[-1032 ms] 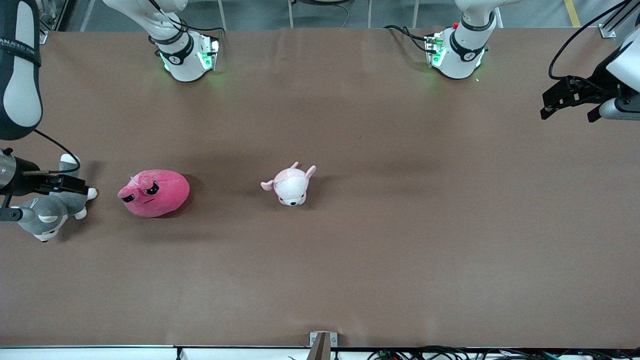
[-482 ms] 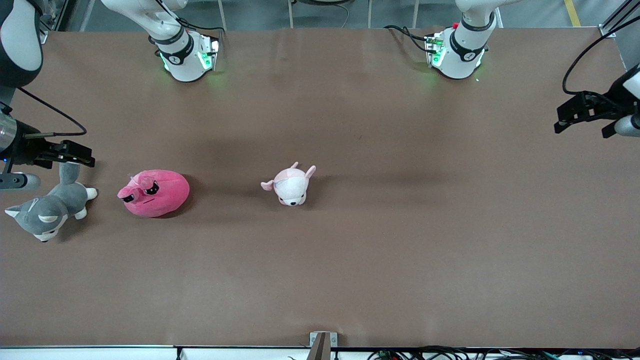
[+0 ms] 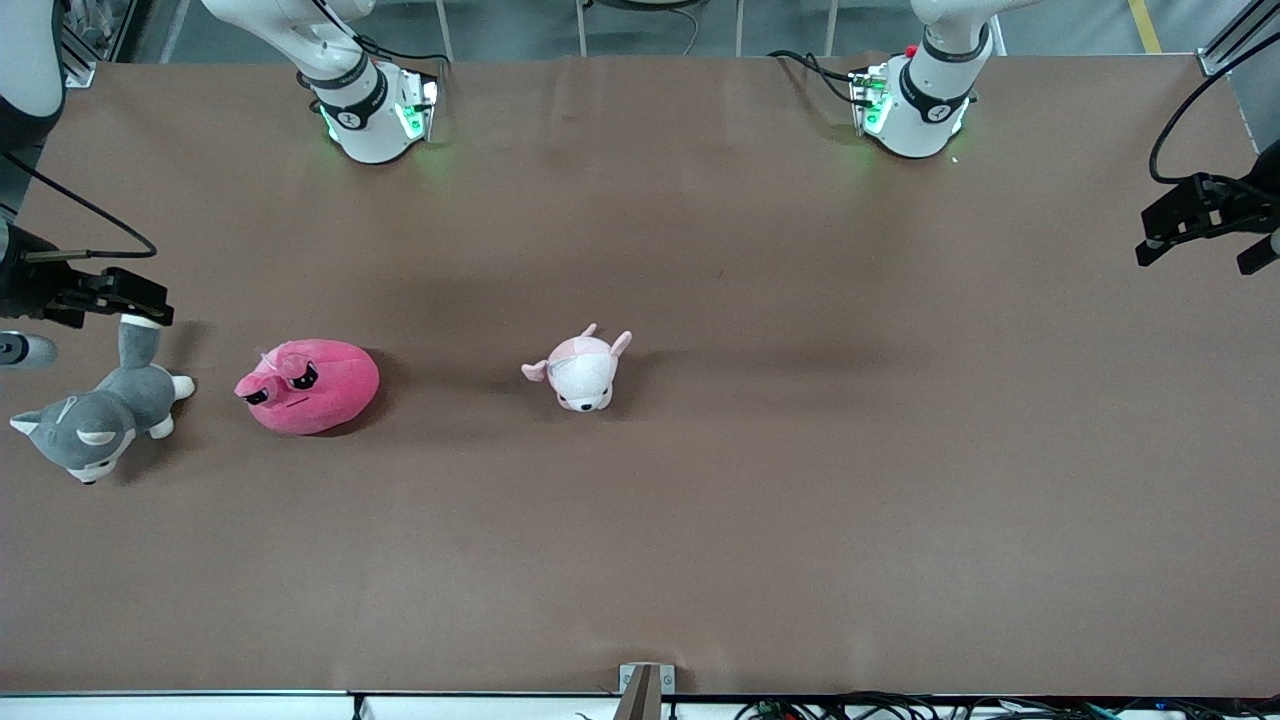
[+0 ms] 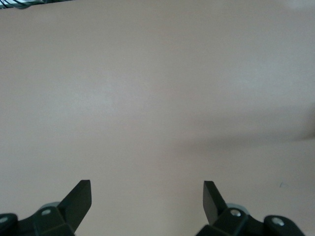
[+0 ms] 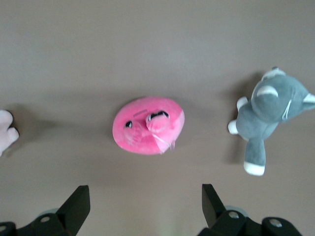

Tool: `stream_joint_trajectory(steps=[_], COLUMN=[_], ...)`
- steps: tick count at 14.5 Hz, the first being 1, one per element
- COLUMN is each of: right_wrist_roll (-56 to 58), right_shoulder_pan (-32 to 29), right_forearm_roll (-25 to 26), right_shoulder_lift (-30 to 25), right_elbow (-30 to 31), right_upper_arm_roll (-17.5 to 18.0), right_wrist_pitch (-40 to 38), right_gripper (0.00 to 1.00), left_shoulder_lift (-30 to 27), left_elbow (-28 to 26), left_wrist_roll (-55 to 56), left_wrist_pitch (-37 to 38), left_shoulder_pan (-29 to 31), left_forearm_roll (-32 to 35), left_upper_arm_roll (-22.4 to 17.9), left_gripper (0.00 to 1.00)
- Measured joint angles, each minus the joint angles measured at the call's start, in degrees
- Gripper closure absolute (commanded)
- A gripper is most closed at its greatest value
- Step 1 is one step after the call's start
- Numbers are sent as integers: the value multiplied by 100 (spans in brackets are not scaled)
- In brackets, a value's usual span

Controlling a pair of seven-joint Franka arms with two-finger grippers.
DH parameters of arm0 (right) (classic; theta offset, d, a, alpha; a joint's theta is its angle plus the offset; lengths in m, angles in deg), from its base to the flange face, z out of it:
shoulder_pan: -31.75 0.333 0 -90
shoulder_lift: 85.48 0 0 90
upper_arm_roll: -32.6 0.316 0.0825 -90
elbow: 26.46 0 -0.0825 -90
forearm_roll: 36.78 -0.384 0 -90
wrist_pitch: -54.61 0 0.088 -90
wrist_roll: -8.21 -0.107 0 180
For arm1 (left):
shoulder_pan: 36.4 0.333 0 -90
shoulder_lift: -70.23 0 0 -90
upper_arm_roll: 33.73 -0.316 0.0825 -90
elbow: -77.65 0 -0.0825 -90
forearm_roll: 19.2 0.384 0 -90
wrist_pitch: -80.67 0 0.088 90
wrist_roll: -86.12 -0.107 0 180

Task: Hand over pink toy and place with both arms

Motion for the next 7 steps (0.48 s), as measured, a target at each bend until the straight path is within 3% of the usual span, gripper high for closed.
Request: stream_joint_trajectory(steps=[7], right_wrist_roll=[18], right_shoulder_pan=[-291], right_forearm_roll=[0], right_shoulder_lift=[-115], right_elbow=[154], right_upper_arm_roll=[1], right_wrist_pitch=[-101], right_gripper=[0], left_shoulder_lift=[5], left_elbow=[7], left_wrist_roll=[0], left_wrist_pitch=[8], left_shoulder_pan=[-105], left_forearm_roll=[0], left_upper_arm_roll=[-72], left_gripper=[0])
